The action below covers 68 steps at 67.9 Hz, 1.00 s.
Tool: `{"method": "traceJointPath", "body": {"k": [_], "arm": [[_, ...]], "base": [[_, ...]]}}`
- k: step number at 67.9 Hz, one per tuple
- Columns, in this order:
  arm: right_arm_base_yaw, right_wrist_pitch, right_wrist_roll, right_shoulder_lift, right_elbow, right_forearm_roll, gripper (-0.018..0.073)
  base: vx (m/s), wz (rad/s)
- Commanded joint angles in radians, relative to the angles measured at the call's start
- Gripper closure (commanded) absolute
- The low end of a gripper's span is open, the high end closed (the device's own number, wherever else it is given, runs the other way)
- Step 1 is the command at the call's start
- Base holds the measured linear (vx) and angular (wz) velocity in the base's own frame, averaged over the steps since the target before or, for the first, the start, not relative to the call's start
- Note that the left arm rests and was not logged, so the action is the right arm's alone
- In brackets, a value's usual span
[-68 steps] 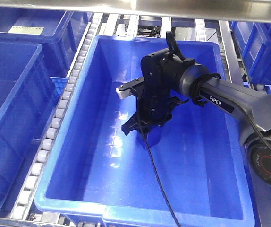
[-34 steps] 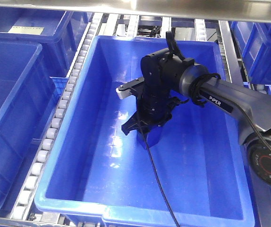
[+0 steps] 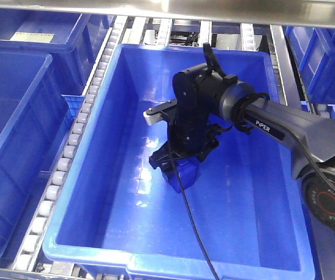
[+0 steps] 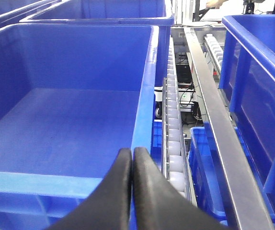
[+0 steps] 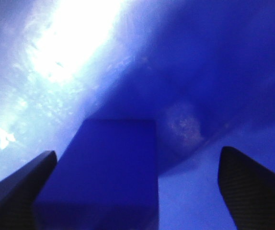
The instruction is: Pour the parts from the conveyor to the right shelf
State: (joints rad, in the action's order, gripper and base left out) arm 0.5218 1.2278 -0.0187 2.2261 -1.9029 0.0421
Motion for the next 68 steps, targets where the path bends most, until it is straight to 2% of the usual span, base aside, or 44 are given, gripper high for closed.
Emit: {"method": "traceJointPath", "body": {"k": [1, 19, 26, 31, 42, 55, 68], "arm": [[-0.003, -0.007, 0.004, -0.098, -0.025, 0.009, -0.0078], [0.006, -0.008, 0.007, -0.191, -0.025, 0.002, 0.001], [0.026, -0.017, 0.019, -0.223, -0.025, 0.003, 0.0094], [0.043, -0.035, 0.03, -0.24, -0.021, 0.008, 0.0198], [0.071, -0.056, 0.034, -0.258, -0.021, 0.015, 0.0579], [0.094, -0.066, 0.081, -0.269, -0.021, 0.078, 0.057], [0.094, -0.096, 0.081, -0.288, -0.021, 0.088, 0.057]], "base": [[0.0, 0.0], [0.0, 0.0], [0.0, 0.0], [0.0, 0.0], [0.0, 0.0], [0.0, 0.0], [0.0, 0.0]]}}
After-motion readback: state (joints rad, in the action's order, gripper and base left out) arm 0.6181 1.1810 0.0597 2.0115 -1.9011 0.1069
